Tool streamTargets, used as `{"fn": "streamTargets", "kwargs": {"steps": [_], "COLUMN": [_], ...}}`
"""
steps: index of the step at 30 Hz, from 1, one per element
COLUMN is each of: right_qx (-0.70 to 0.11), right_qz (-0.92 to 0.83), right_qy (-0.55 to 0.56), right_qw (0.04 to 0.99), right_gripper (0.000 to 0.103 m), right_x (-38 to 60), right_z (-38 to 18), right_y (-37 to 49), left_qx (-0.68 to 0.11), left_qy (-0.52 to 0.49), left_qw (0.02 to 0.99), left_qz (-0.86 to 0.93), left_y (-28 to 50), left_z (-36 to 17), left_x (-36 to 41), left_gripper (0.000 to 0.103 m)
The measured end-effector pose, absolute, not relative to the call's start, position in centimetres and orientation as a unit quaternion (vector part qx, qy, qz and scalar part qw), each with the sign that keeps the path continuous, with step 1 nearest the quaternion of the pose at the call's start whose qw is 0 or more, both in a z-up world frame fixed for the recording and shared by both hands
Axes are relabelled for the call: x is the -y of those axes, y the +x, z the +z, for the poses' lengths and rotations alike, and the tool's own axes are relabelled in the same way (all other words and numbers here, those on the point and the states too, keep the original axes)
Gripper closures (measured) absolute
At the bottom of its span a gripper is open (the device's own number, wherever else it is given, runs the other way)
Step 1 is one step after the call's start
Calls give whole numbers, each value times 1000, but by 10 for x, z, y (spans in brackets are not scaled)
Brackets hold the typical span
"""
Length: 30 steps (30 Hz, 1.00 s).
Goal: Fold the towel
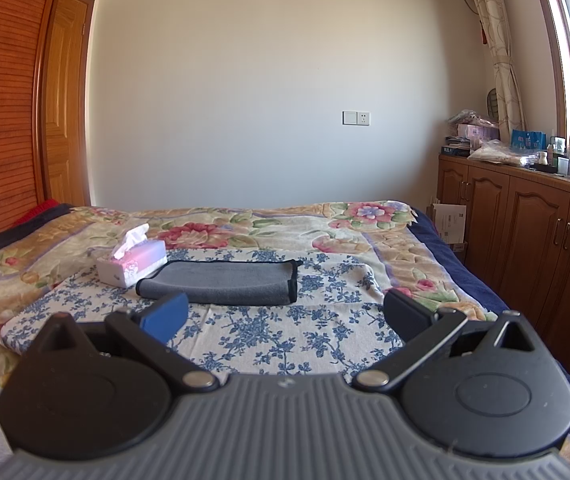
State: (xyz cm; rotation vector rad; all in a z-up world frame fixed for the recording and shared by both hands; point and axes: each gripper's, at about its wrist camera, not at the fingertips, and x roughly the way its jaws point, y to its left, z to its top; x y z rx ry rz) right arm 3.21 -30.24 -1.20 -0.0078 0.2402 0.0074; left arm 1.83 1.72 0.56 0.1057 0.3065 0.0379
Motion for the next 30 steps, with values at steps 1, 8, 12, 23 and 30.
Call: {"fn": "streamTargets", "kwargs": {"steps": [1, 8, 12, 23, 30], "right_qx": [-120, -120, -120, -120, -120], "right_qz": [4, 3, 3, 3, 4], "right_qy": [-4, -4, -3, -4, -4], "right_qw": [993, 993, 993, 993, 993], "right_gripper": [0, 0, 0, 0, 0], "right_x": [302, 302, 302, 303, 303], "right_z": [-12, -12, -12, -12, -12], "right_y": [32, 32, 32, 33, 33], "left_qx": [-153, -153, -153, -153, -154], "left_qy": [53, 53, 53, 54, 55], "left_qw": [987, 987, 987, 987, 986], "left_qz": [19, 19, 19, 19, 19], "left_y": [18, 18, 18, 18, 17], "left_z": [6, 6, 6, 6, 6], "left_x": [-17, -17, -16, -17, -17], "left_gripper": [0, 0, 0, 0, 0]}}
